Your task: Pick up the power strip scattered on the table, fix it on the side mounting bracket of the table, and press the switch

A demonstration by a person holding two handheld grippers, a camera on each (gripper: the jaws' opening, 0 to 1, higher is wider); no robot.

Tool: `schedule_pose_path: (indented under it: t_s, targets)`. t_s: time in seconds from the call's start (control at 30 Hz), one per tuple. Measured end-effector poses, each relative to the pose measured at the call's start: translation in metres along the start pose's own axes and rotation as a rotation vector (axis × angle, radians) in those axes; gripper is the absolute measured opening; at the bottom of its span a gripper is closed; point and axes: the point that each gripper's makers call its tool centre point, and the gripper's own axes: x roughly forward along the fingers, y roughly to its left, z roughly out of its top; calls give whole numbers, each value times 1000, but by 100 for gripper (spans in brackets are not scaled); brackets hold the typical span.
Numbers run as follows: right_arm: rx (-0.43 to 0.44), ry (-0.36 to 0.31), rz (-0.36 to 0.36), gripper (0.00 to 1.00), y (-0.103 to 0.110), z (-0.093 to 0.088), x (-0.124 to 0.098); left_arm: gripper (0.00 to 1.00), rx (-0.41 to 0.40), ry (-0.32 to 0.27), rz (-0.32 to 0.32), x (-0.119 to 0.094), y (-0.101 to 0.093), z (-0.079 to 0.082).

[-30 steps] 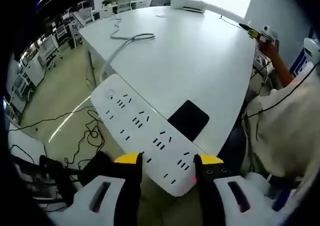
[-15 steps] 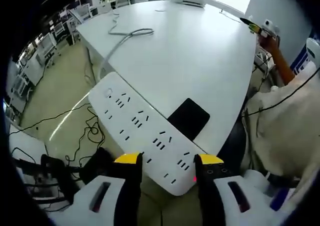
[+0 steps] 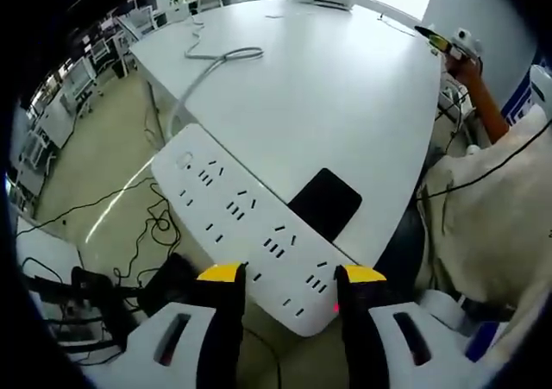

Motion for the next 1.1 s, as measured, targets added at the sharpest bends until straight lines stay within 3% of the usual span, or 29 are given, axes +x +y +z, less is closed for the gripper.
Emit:
schedule_pose_path:
  t_s: [0.3, 0.8, 1.1]
  targets:
    - [7, 2, 4, 18, 2, 1, 0, 47, 1, 18, 0, 0, 1, 0]
    - [-7, -1, 29, 10, 10, 5, 4, 47, 0, 2, 0, 0, 1, 0]
    - [-10, -17, 31, 6, 10, 11, 5, 47, 0, 29, 3, 0, 1, 0]
